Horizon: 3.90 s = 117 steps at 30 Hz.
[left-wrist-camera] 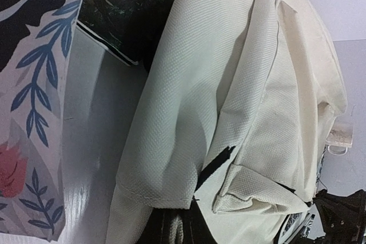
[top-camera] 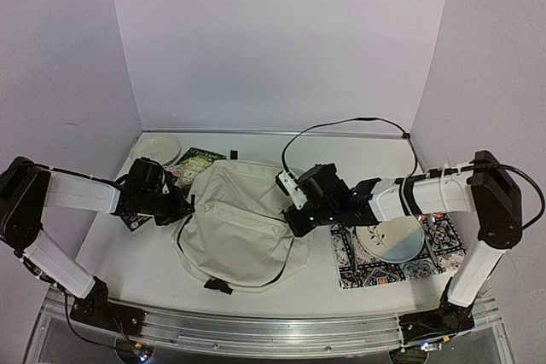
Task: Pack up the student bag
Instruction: Zip the lower front pocket of the student bag, then put down the student bag at the center of the board, then adjust the student bag at the center of the board, then grab the student bag from the center of the board.
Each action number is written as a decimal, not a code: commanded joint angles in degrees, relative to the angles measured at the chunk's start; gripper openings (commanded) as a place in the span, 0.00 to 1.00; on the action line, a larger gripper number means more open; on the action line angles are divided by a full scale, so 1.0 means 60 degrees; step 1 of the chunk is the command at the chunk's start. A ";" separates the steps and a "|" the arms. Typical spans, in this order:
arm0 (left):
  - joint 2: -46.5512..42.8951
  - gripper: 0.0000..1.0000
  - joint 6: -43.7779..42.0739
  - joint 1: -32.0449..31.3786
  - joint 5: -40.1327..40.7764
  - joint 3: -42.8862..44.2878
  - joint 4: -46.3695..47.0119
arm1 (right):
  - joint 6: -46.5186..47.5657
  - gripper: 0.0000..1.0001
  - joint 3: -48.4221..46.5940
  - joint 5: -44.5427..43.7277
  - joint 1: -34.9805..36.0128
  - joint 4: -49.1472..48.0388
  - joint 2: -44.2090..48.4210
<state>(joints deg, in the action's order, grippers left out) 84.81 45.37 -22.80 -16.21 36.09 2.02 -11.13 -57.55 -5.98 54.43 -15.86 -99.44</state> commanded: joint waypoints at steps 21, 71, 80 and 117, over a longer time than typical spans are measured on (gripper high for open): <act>-0.2154 0.07 0.0351 -0.1454 -0.0352 -0.0535 0.0084 | 0.0719 0.07 -0.3300 -0.0668 -0.1003 0.1156 -0.1373; -0.3155 0.35 0.2186 -0.2978 0.1595 -0.2515 0.0792 | -0.0081 0.58 -0.3992 0.0769 0.0063 0.2160 -0.2287; -0.2329 0.42 0.2108 -0.1828 0.1304 -0.2219 0.1305 | -0.0433 0.61 -0.3666 0.1674 0.0562 0.2081 -0.1689; -0.1360 0.00 0.2091 -0.2370 -0.0400 -0.1293 0.3473 | -0.0977 0.47 -0.6728 0.2992 0.1058 0.1954 -0.4636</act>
<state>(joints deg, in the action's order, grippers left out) 79.61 58.37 -36.44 -16.46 25.52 18.35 -16.71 -95.61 10.79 60.47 -5.15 -124.98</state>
